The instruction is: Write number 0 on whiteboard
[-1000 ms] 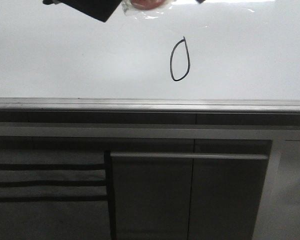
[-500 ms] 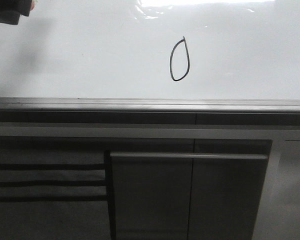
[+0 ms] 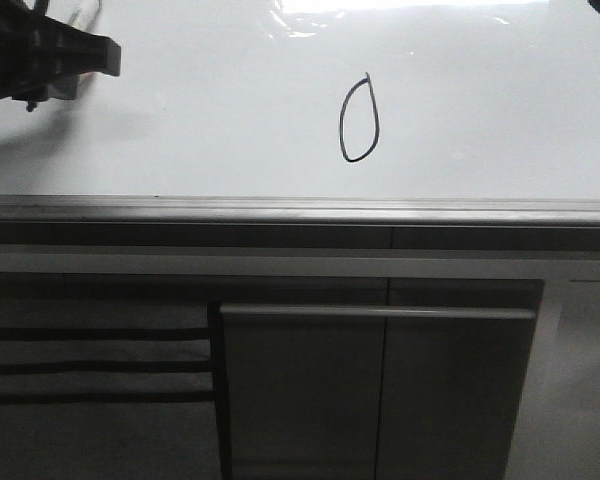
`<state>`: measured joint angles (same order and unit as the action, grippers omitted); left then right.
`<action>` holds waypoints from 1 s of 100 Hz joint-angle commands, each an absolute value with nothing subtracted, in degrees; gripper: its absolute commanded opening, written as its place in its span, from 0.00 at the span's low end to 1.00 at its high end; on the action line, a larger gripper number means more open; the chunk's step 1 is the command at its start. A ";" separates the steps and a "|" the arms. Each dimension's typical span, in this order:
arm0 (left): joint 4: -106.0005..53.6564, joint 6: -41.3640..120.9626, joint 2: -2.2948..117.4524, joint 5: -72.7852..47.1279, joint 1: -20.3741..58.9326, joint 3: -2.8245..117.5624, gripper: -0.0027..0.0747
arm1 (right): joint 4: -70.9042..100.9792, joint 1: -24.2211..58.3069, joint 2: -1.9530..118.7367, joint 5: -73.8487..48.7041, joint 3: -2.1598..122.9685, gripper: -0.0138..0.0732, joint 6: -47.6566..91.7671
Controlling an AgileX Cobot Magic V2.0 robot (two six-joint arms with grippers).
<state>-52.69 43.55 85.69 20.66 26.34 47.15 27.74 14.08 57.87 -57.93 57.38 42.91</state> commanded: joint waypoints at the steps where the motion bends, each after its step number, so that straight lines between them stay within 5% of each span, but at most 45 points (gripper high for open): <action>1: -47.70 39.14 85.25 23.81 26.41 49.93 0.01 | 29.64 13.63 56.97 -55.46 58.77 0.43 42.80; 41: -46.73 39.13 89.53 21.33 26.28 52.19 0.02 | 29.64 13.63 56.97 -55.73 58.77 0.43 42.80; 73: -45.94 39.40 89.39 19.95 26.28 52.75 0.41 | 29.39 13.63 56.97 -55.82 58.77 0.43 42.80; 100: -45.94 47.88 82.90 11.52 24.85 52.75 0.44 | 24.30 13.63 56.87 -56.18 58.88 0.43 40.76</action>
<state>-46.52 45.65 87.77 12.08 25.83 51.10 25.00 14.08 57.87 -57.93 57.38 42.01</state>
